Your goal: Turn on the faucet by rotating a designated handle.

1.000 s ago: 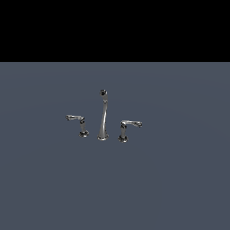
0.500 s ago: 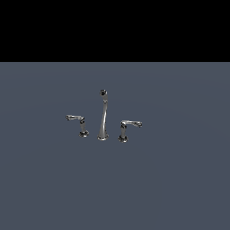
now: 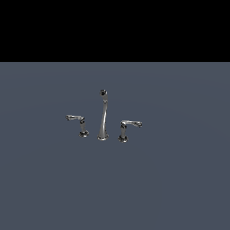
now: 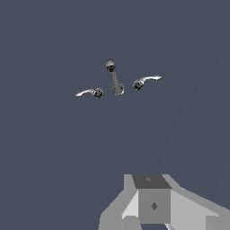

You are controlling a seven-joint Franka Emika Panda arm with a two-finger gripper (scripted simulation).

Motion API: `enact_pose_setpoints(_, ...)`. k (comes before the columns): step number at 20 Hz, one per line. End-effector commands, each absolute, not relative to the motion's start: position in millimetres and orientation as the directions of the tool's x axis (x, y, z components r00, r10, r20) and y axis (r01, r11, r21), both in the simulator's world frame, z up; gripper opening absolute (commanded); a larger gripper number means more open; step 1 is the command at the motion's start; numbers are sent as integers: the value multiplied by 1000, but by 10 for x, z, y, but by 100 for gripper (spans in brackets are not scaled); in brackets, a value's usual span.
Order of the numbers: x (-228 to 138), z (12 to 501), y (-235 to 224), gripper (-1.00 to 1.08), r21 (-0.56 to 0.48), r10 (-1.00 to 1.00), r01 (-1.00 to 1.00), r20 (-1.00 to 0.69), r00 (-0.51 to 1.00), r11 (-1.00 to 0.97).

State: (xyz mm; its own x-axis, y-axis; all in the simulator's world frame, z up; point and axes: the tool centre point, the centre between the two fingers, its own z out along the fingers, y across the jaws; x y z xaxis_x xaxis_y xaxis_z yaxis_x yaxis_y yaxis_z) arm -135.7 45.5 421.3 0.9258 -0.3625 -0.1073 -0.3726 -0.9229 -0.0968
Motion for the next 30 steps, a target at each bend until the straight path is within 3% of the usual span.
enact_pose_setpoints(1, -1211, 4096, 533, -100, -102, -420, -433, -124, 899, -896)
enact_pose_setpoints(14, -548, 3377, 922, -100, -71, -695, -716, -193, 693, -694)
enact_pose_setpoints(30, 52, 2292, 1334, -100, 22, -932, -945, -173, 317, -326)
